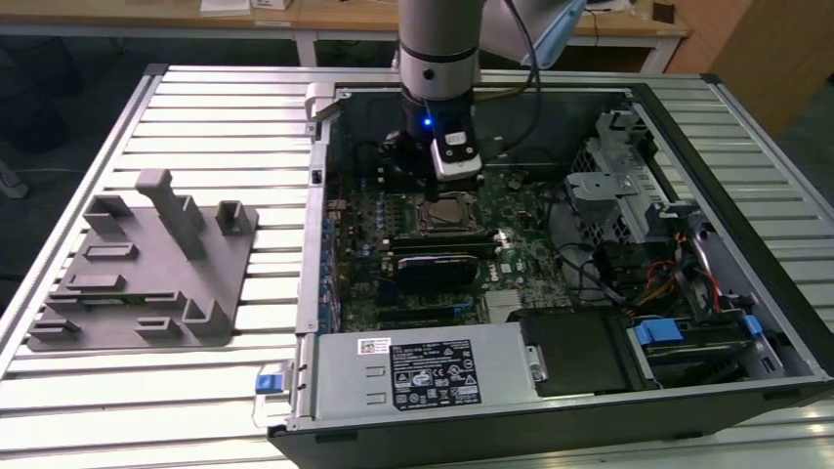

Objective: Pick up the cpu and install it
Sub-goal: 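Install the first cpu locking lever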

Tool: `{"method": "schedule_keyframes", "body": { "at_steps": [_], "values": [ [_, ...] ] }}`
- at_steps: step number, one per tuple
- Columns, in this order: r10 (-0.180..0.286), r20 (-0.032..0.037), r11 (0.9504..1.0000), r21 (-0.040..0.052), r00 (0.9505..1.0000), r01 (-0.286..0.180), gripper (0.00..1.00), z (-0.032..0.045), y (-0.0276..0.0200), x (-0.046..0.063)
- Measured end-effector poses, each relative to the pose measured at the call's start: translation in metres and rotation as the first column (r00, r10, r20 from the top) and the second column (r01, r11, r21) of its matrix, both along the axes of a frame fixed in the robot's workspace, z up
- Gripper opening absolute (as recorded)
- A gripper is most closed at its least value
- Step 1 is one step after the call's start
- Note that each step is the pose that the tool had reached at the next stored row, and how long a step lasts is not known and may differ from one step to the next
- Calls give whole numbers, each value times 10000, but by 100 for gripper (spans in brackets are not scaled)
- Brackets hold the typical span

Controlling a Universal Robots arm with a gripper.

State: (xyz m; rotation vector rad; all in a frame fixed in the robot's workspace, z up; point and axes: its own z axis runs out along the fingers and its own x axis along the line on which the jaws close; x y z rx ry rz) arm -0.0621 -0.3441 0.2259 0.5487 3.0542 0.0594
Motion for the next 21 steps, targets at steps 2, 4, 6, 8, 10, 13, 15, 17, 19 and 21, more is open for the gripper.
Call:
{"method": "schedule_keyframes", "body": {
  "at_steps": [2,4,6,8,10,13,15,17,19,21],
  "values": [
    [-1,-66,10000,-3,10000,1,11,1,0,0],
    [0,-83,10000,-2,10000,0,11,1,0,0],
    [4,-92,10000,-2,10000,-4,11,1,0,1],
    [98,-92,10000,1,9999,-98,11,0,0,9],
    [278,-92,9996,0,9996,-278,11,0,0,22],
    [596,-92,9982,0,9982,-596,11,-1,0,39],
    [830,-92,9966,0,9965,-830,11,-2,0,48],
    [1038,-92,9946,0,9946,-1038,11,-3,0,58],
    [1203,-93,9927,-1,9927,-1203,11,-3,0,81],
    [1326,-93,9912,0,9911,-1326,11,-3,0,112]
  ]
}}
